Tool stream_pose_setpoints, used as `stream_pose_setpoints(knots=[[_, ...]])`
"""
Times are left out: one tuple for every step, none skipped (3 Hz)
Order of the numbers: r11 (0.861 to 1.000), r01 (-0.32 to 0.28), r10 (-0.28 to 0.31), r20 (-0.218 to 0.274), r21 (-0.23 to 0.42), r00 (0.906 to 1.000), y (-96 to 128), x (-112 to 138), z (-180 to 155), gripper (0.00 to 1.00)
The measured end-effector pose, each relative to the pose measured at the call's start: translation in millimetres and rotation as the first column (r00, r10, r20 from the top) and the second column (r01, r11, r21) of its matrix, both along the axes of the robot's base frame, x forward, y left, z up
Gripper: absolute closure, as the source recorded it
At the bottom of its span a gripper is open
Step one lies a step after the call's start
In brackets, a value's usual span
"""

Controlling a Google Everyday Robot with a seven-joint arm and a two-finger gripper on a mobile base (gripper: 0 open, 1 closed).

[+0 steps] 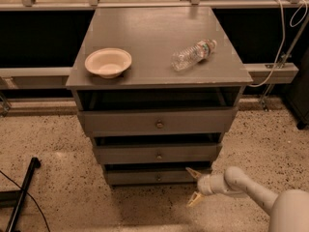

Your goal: Open bottom drawer

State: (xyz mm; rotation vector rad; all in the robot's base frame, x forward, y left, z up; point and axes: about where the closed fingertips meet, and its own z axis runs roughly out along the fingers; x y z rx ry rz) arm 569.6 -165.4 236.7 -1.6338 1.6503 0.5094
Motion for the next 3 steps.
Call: stream_pose_setpoints(knots=[[0.997,0.012,-0.006,0.07,-0.08,0.9975,-2.7,15.0,-14.8,0.0],[0.993,0.015,-0.006,0.08,-0.117,0.9968,-6.2,30.6,-26.3,0.0],[0.985,0.016,-0.001,0.086,-0.174,0.9963,-12.7,48.6,-36.5,0.0]])
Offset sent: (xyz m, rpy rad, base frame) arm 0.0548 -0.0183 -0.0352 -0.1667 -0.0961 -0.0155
